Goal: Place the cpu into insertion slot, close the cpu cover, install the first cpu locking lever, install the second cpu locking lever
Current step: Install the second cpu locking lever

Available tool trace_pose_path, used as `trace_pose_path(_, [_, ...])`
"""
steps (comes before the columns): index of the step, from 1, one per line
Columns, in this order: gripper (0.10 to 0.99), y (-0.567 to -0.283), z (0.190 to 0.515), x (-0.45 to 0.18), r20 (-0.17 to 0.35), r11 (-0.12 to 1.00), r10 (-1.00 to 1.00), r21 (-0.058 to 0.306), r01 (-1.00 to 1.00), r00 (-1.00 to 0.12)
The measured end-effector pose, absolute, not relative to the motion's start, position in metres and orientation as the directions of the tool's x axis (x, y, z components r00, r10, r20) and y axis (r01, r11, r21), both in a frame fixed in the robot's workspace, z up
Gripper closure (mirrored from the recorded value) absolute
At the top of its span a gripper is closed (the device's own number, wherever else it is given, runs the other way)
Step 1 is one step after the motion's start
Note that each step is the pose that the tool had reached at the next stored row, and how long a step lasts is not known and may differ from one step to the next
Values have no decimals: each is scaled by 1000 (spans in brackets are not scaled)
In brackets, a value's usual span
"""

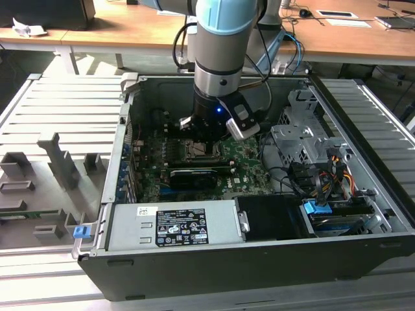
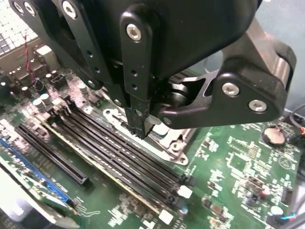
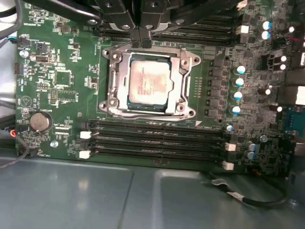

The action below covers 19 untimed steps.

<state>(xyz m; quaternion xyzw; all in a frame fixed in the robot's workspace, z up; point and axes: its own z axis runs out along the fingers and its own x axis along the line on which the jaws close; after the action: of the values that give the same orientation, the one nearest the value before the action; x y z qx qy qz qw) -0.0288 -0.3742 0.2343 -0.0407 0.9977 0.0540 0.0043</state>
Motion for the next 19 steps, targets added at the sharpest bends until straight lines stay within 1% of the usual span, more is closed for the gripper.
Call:
trace_pose_path(5, [980,-376,231,-47,-13,991,-81,107,-81,-997])
trace_pose_path(10, [980,-376,220,-48,-12,991,-81,107,-81,-997])
trace_pose_path(14, [980,-380,219,-56,-13,990,-80,113,-81,-997])
trace_pose_path(15, [980,-380,218,-58,-13,990,-80,116,-81,-997])
trace_pose_path(19, [980,-382,217,-69,-17,984,-84,158,-85,-996])
